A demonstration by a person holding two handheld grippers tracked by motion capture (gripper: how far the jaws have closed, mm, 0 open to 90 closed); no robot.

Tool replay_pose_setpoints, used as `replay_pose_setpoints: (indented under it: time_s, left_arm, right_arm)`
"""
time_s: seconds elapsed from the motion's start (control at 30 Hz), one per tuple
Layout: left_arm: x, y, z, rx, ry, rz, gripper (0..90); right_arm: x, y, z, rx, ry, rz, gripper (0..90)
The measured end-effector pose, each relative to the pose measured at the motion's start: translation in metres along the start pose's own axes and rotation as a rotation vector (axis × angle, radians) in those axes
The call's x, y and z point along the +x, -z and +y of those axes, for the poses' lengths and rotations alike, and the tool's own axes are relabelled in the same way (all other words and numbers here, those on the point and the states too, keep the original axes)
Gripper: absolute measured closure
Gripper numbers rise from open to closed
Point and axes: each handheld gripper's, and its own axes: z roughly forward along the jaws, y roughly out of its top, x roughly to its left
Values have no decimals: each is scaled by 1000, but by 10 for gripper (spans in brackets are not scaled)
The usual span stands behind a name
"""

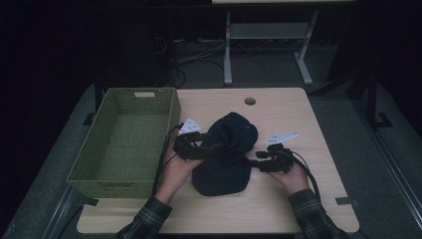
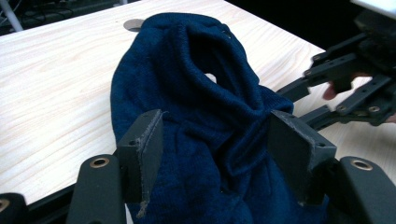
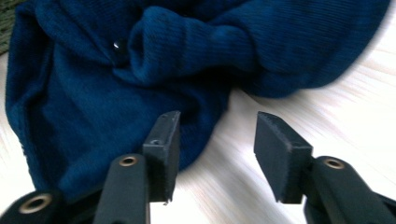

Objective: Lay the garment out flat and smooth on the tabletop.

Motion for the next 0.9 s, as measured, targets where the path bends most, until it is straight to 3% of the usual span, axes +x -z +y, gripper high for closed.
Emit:
replay_pose_setpoints:
  time_s: [0.17, 0.3, 0.53, 0.9]
  left_arm:
    - [-1, -2, -1, 6, -6, -4, 361]
    - [-3, -6, -4, 13, -10, -8, 361]
    - [-4, -9, -6, 26, -16, -13, 362]
    - [-15, -11, -11, 54, -38, -50, 361]
  right_arm:
    - [1, -13, 3, 15, 5, 19, 614]
    - [1, -18, 0, 53, 9, 23, 830]
    - [-1, -4, -1, 37, 33, 5, 850]
    - [-4, 28, -14, 46, 45, -77, 847]
